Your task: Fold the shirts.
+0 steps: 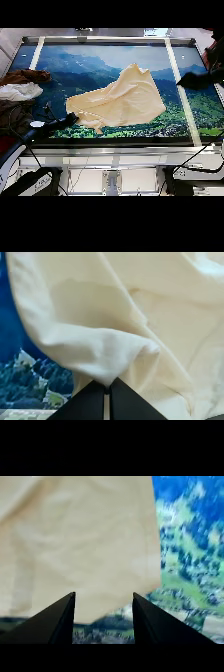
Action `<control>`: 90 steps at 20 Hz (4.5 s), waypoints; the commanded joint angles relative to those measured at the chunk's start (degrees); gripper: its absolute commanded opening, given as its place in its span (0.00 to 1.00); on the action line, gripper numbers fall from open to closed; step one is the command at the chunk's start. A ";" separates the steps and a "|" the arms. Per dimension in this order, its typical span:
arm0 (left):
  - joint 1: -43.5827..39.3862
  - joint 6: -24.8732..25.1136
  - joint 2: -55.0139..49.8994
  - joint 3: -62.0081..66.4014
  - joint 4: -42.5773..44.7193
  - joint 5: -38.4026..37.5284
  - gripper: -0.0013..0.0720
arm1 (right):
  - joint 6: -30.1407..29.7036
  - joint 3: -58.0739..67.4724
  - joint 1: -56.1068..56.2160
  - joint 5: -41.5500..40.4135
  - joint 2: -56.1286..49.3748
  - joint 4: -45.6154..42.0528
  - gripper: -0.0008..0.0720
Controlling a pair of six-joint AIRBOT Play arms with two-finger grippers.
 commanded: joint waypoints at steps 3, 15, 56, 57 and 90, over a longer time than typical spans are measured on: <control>-0.02 1.20 -0.13 1.16 -1.46 0.13 0.04 | -0.24 -24.00 0.15 -1.88 0.02 6.80 0.58; -0.02 1.22 -0.13 1.73 -1.31 0.13 0.04 | 3.13 -37.90 2.12 -23.91 -1.25 14.49 0.76; -1.79 -25.33 -23.32 59.89 43.28 -6.25 0.03 | -5.18 -6.43 12.61 -30.86 -4.22 11.72 0.04; -2.14 -25.81 -26.01 59.89 43.15 -3.37 0.03 | -4.26 -6.43 14.49 -35.45 -8.35 12.20 0.04; 18.93 -6.36 1.05 -1.84 11.10 -15.82 0.83 | -7.52 -16.28 -11.23 -15.85 14.38 12.96 0.58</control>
